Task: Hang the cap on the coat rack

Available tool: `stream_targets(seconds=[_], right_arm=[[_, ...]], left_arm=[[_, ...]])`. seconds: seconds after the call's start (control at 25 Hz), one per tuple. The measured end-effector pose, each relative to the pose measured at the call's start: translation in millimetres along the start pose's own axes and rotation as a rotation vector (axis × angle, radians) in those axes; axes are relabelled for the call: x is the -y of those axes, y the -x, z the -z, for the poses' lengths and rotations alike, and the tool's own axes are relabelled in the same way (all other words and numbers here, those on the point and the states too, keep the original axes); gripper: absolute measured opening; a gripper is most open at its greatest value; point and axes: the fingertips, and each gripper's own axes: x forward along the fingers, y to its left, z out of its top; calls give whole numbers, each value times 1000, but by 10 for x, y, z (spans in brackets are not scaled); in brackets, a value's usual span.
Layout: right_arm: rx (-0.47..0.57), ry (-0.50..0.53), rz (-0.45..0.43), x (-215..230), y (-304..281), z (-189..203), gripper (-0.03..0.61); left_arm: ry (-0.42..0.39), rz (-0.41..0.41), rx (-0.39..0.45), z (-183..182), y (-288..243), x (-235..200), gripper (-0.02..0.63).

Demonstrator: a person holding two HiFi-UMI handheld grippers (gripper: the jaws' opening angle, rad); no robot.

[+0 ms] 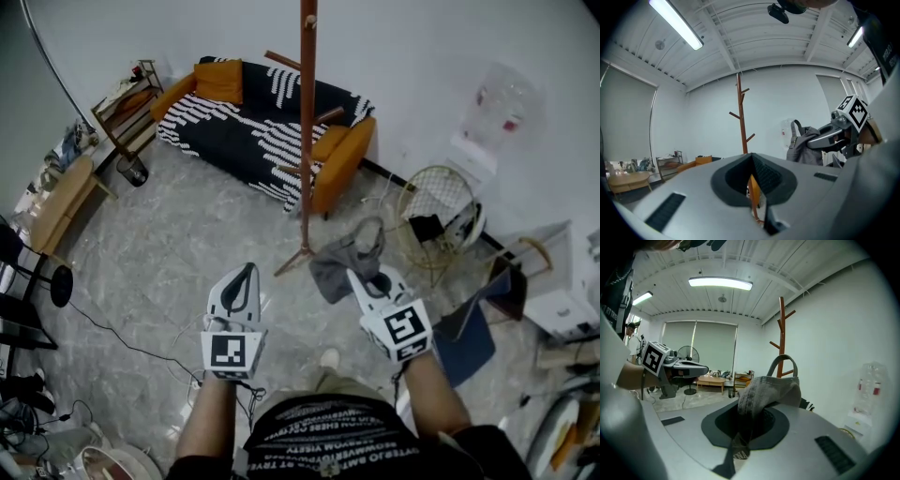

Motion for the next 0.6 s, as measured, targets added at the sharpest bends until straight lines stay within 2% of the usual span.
stream_targets(seconds=[0.24, 0.4, 0.6], right_arm=[[25, 18, -21, 320, -98, -43, 14], [43, 29, -41, 474, -148, -93, 14], [42, 45, -75, 670, -184, -60, 14]], left_arm=[[-51, -14, -4, -65, -286, 66, -1], [-20, -31, 14, -162, -455, 145, 0], [-25, -52, 24, -233, -660, 274, 0]])
